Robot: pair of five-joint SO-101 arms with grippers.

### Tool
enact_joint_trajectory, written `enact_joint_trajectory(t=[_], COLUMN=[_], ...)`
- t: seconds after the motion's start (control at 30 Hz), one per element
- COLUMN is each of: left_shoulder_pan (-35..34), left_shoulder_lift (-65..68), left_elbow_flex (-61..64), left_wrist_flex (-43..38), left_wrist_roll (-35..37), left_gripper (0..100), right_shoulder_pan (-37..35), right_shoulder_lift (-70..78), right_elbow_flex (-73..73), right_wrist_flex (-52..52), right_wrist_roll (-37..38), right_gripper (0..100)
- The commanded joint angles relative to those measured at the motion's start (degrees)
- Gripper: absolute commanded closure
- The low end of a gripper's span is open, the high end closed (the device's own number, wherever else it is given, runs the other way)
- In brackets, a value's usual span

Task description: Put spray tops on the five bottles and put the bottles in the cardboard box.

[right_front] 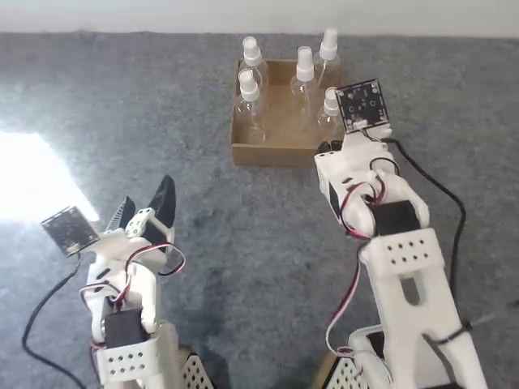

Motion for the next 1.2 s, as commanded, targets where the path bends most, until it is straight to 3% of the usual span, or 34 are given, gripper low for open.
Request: enact_joint_trajectory(t=[0.0,0.3,0.5,0.8,0.97,1.17], left_shoulder_pan=[-0.1,0.0,0.1,2.5,2.5,5.4], left_shoulder_lift=[-1.1,-1.1,-1.1,-1.1,-1.1,-1.0], left_elbow_flex=[-0.1,-0.1,-0.1,-0.1,-0.1,-0.1], left_wrist_flex=[-2.3,-2.5,-2.5,-2.1,-0.8,1.3], left_wrist_roll=[-2.1,-3.5,-3.6,-3.6,-8.7,-9.3], left_gripper=[81,93,99,99,99,99], right_shoulder_pan=[-0.4,-0.4,0.0,0.1,0.1,0.1], right_shoulder_lift=[-6.8,-15.4,-24.0,-44.2,-54.0,-64.7], right_elbow_flex=[-1.1,-0.5,8.8,22.5,29.6,37.1], right_wrist_flex=[2.6,10.0,10.7,10.7,10.7,10.7], right_wrist_roll=[0.3,0.3,0.3,0.3,0.3,0.3], right_gripper=[99.2,99.2,99.2,99.2,99.2,99.2])
